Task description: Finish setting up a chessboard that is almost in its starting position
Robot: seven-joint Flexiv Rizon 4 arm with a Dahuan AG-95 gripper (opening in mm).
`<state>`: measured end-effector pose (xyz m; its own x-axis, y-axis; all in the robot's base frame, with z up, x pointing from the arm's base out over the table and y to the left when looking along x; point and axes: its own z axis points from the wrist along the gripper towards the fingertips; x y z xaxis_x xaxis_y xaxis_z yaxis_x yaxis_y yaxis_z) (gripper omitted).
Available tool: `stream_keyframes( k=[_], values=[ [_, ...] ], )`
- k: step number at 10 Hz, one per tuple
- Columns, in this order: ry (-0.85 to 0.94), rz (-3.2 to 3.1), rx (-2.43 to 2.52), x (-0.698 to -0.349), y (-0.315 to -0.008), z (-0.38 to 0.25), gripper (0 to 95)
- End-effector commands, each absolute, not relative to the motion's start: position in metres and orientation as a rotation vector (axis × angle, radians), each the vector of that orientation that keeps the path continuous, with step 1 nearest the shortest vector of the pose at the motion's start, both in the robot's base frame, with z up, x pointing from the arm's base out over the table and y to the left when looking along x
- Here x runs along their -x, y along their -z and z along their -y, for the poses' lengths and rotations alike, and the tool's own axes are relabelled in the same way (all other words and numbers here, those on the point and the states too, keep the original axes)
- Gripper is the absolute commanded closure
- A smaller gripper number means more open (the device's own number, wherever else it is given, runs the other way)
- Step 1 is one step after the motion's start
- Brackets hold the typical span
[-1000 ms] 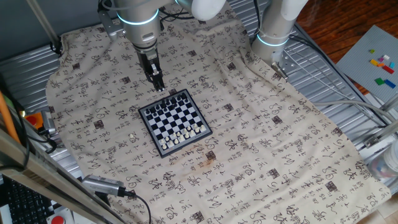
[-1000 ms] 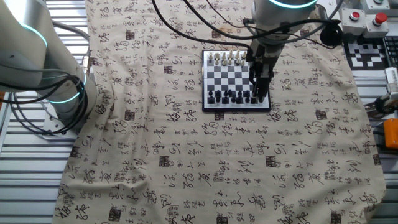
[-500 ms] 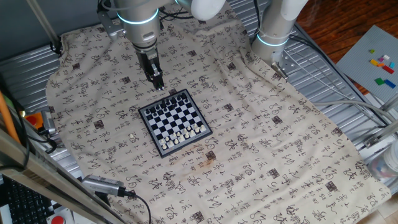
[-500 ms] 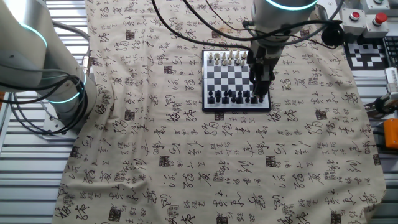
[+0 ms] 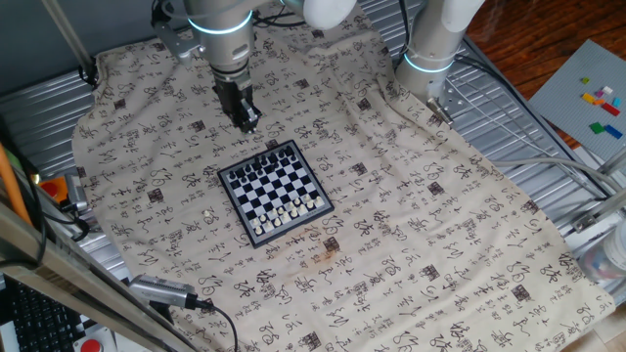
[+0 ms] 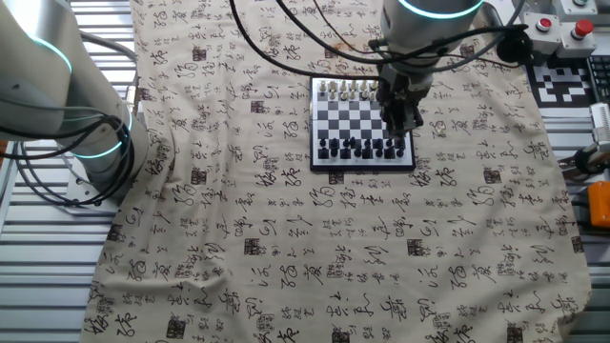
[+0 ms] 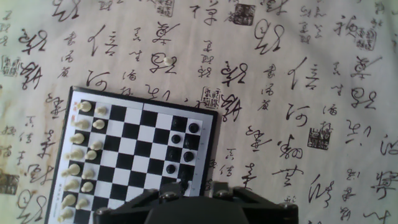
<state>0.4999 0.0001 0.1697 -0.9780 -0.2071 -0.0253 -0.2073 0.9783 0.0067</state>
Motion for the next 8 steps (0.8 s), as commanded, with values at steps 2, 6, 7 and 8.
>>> stream_keyframes(
  k=[2,6,7,8],
  values=[
    [-0.012,-3.106,0.311,-0.5,-0.17,0.0,95.0],
    [-0.003,-3.106,0.303,-0.503,-0.168,0.0,95.0],
    [-0.005,-3.106,0.303,-0.509,-0.166,0.0,95.0],
    [-0.004,-3.108,0.304,-0.517,-0.164,-0.001,95.0]
  ],
)
